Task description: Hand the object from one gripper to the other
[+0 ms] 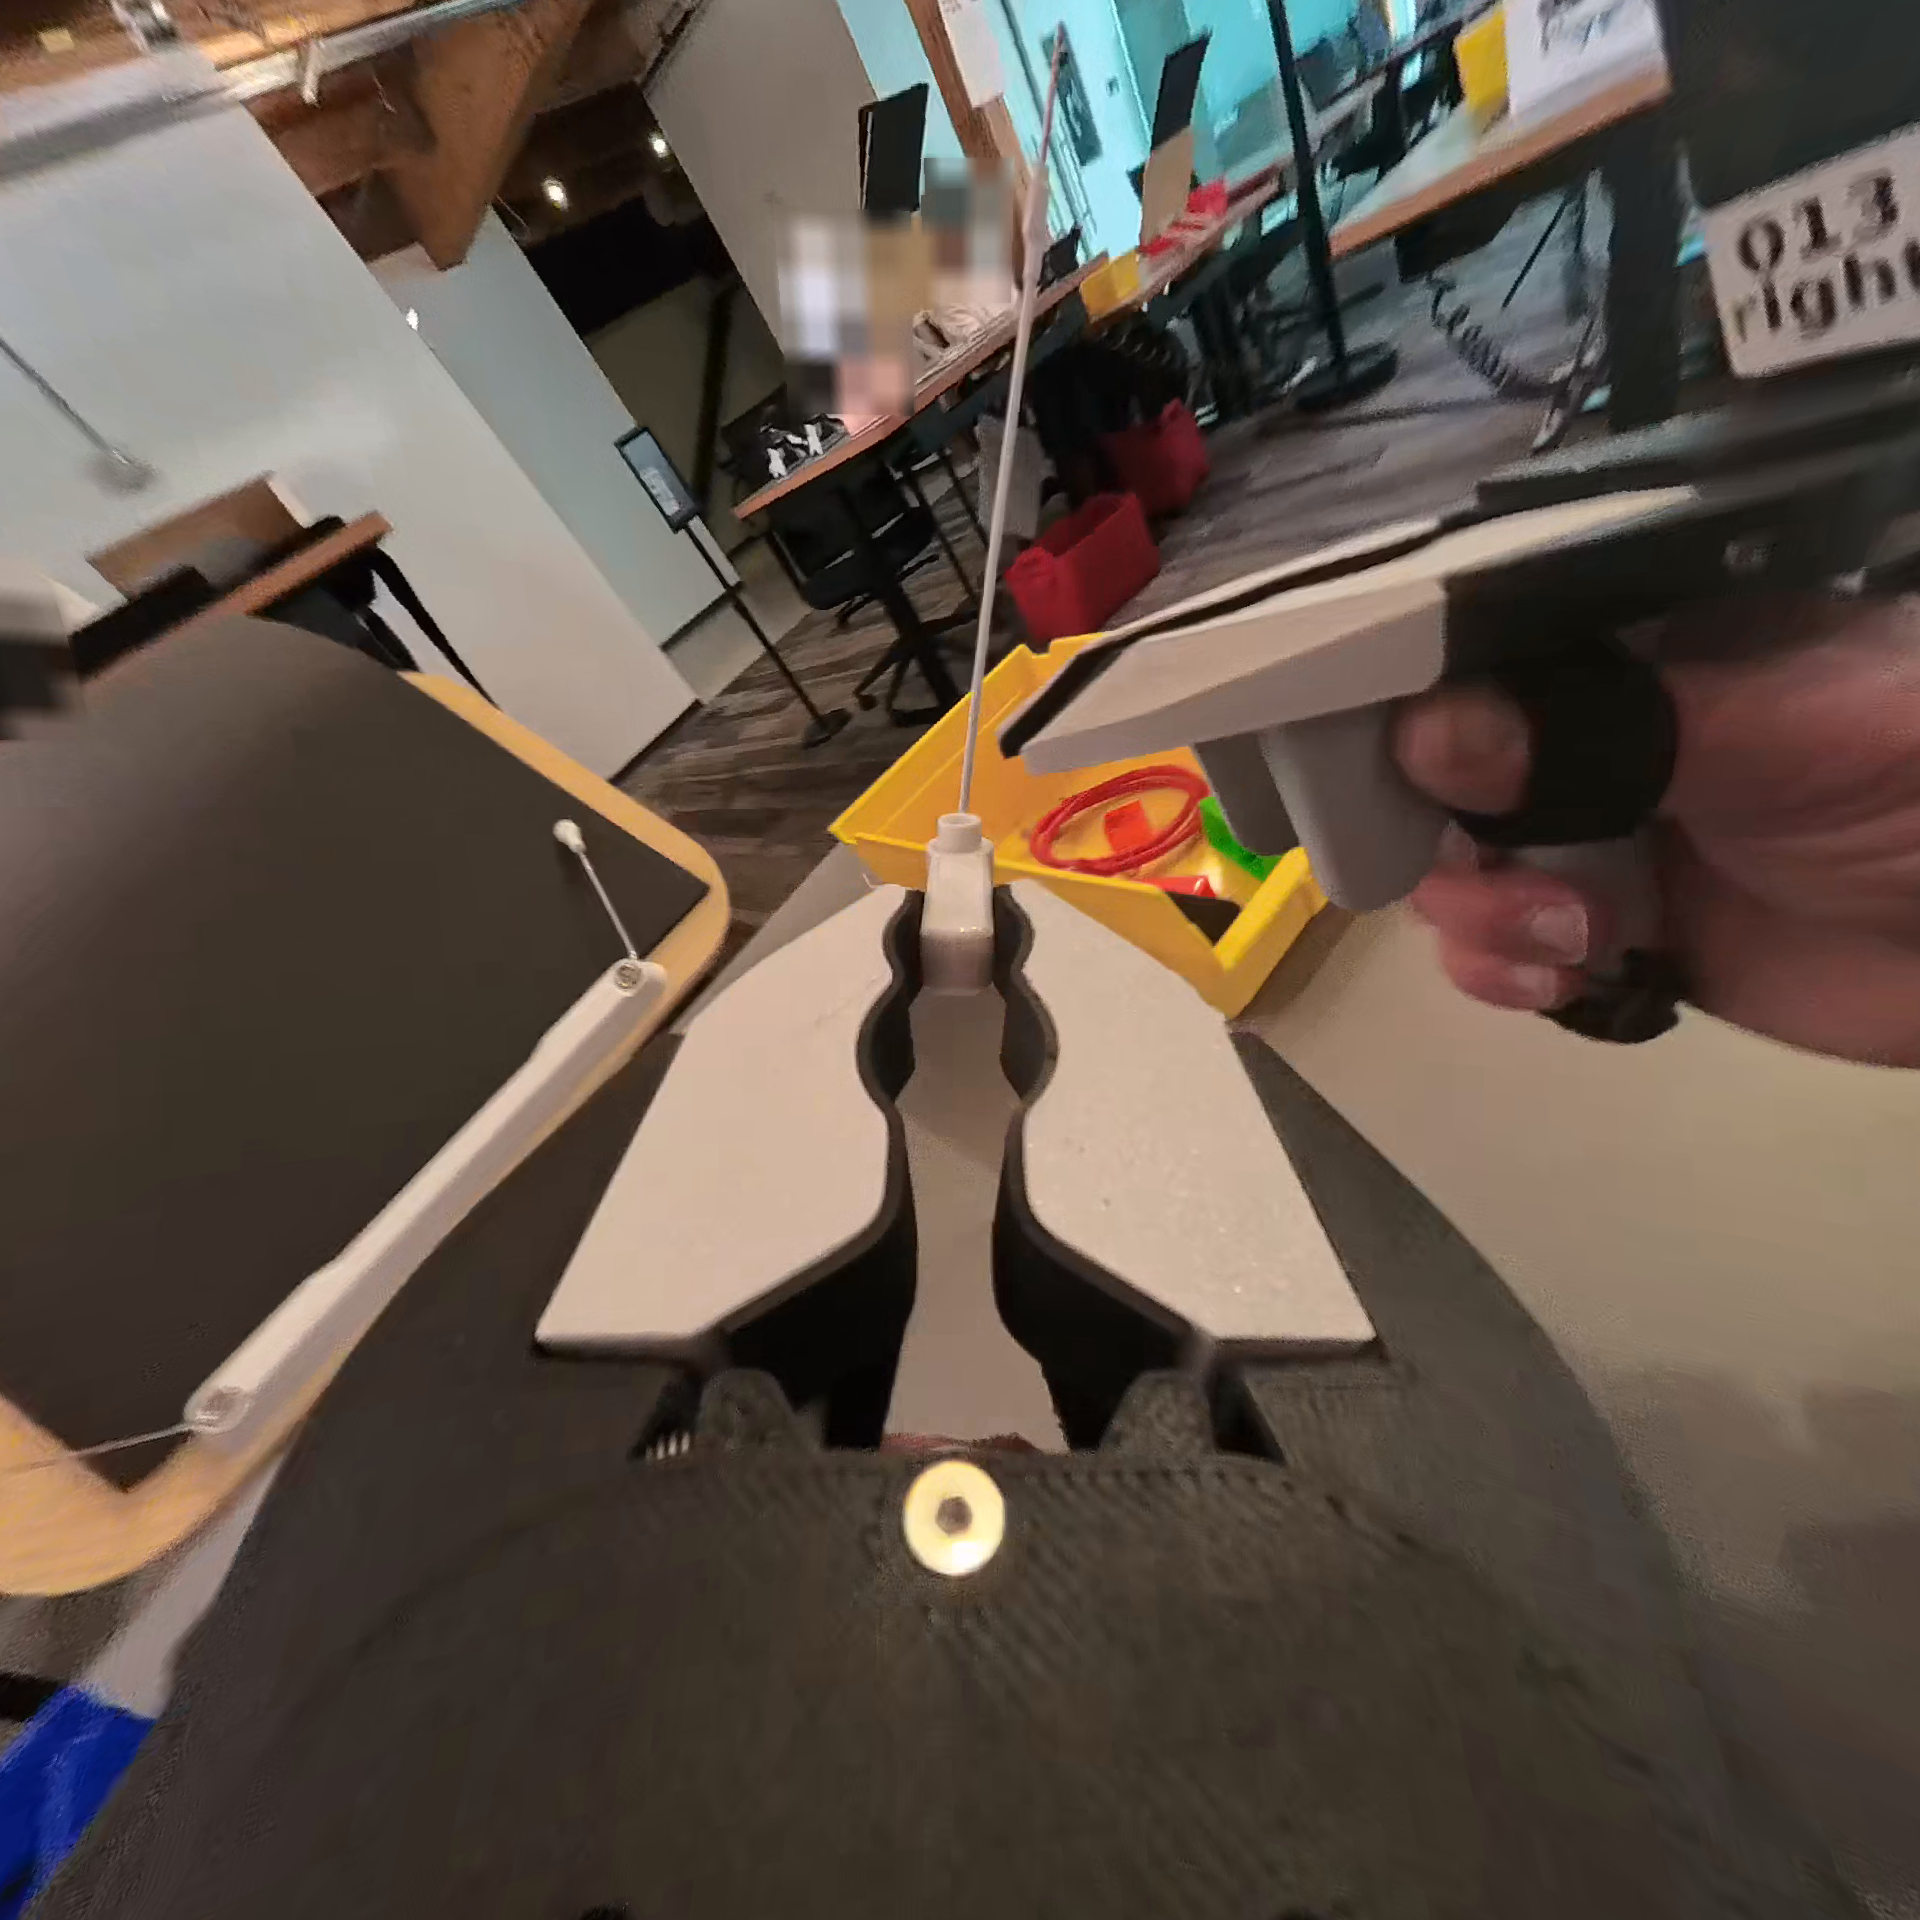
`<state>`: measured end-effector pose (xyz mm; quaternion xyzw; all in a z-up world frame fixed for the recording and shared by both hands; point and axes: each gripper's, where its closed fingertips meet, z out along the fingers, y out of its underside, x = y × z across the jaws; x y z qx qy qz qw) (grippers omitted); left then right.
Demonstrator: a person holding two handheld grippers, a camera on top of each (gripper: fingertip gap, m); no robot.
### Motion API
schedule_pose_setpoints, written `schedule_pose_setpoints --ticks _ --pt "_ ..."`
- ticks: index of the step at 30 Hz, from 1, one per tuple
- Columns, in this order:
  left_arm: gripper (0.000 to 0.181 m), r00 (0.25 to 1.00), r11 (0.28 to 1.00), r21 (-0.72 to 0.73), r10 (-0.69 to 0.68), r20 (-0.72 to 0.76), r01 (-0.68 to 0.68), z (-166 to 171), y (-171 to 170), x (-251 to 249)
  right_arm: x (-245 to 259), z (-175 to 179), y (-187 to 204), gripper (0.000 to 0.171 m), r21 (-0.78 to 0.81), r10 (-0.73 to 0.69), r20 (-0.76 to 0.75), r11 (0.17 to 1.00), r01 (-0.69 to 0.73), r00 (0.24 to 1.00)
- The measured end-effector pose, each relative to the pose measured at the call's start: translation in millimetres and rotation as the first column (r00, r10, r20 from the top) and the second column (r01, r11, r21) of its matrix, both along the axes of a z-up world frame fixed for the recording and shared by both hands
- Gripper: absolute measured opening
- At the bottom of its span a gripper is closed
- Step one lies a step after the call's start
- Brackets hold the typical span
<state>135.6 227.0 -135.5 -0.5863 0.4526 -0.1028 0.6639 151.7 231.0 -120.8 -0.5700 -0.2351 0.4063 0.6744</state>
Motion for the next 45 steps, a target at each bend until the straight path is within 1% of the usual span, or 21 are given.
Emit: schedule_pose_setpoints --ticks 3,8,10,16,18,21,23,25,27,29,30,32,35,36,38,39,40,41,43,44,45 --pt "0.012 0.997 0.997 0.066 0.033 -0.065 -0.029 -1 -2 3 -3 -8 7 0.018 -0.057 0.003 0.018 0.998 -0.002 1.000" --pt "0.012 0.992 0.990 0.133 0.061 -0.112 -0.046 -5 -5 6 -6 -8 4 0.003 -0.050 0.048 -0.006 0.998 -0.048 0.999" --pt "0.012 0.990 0.989 0.138 0.068 -0.121 -0.051 -7 -5 6 -6 -9 4 0.000 -0.057 0.052 -0.006 0.997 -0.052 0.999" --pt "0.012 0.993 0.991 0.128 0.060 -0.098 -0.047 -7 -5 7 -4 -8 5 0.000 -0.060 0.056 -0.024 0.997 -0.058 0.998" --pt "0.012 0.995 0.994 0.102 0.048 -0.083 -0.039 -8 -4 7 -1 -5 6 0.000 -0.043 0.046 -0.037 0.998 -0.047 0.998" --pt "0.029 1.000 1.000 0.013 0.000 -0.014 0.000 -13 -7 6 4 1 5 0.000 0.007 0.023 -0.052 1.000 -0.023 0.998" --pt "0.039 0.996 0.990 -0.128 -0.054 0.065 0.062 -22 -12 5 7 3 5 0.000 0.041 0.004 -0.052 0.999 -0.002 0.999" --pt "0.049 0.975 0.948 -0.284 -0.089 0.202 0.145 -26 -20 7 8 5 2 0.000 0.083 0.001 -0.061 0.997 0.004 0.998" --pt "0.056 0.922 0.861 -0.433 -0.098 0.376 0.268 -27 -26 10 8 7 0 0.000 0.110 0.005 -0.076 0.994 0.004 0.997" --pt "0.063 0.857 0.752 -0.534 -0.079 0.509 0.386 -29 -28 16 7 10 -4 0.000 0.135 0.017 -0.102 0.991 -0.003 0.995" --pt "0.063 0.827 0.712 -0.553 -0.069 0.557 0.432 -30 -28 18 6 12 -6 0.000 0.144 0.030 -0.112 0.989 -0.013 0.993" --pt "0.060 0.751 0.659 -0.534 -0.073 0.656 0.530 -25 -28 22 5 17 -12 0.000 0.159 0.070 -0.151 0.986 -0.046 0.986" --pt "0.060 0.646 0.581 -0.498 -0.063 0.760 0.643 -19 -26 27 4 22 -18 0.000 0.147 0.142 -0.238 0.983 -0.109 0.961" --pt "0.061 0.592 0.528 -0.473 -0.071 0.803 0.705 -16 -29 30 3 22 -18 0.000 0.142 0.157 -0.255 0.982 -0.123 0.954" --pt "0.059 0.401 0.316 -0.352 -0.102 0.910 0.881 -3 -44 34 1 22 -19 0.000 0.142 0.178 -0.271 0.979 -0.144 0.946" --pt "0.060 0.347 0.256 -0.312 -0.101 0.933 0.915 -1 -46 34 0 22 -21 0.000 0.143 0.189 -0.276 0.978 -0.154 0.942" --pt "0.060 0.329 0.262 -0.293 -0.108 0.938 0.920 -1 -45 34 -1 21 -22 0.000 0.142 0.200 -0.283 0.976 -0.166 0.938" --pt "0.057 0.316 0.286 -0.273 -0.120 0.941 0.919 0 -43 33 -2 21 -23 0.000 0.138 0.210 -0.291 0.975 -0.176 0.933" --pt "0.046 0.268 0.293 -0.217 -0.146 0.952 0.931 6 -43 29 -2 20 -24 0.000 0.131 0.225 -0.308 0.972 -0.193 0.924" --pt "0.040 0.261 0.297 -0.204 -0.169 0.950 0.933 9 -45 29 -2 20 -24 0.000 0.128 0.233 -0.319 0.971 -0.201 0.919" --pt "0.036 0.280 0.318 -0.213 -0.184 0.942 0.924 8 -44 31 -2 20 -25 0.000 0.125 0.240 -0.331 0.970 -0.210 0.913"
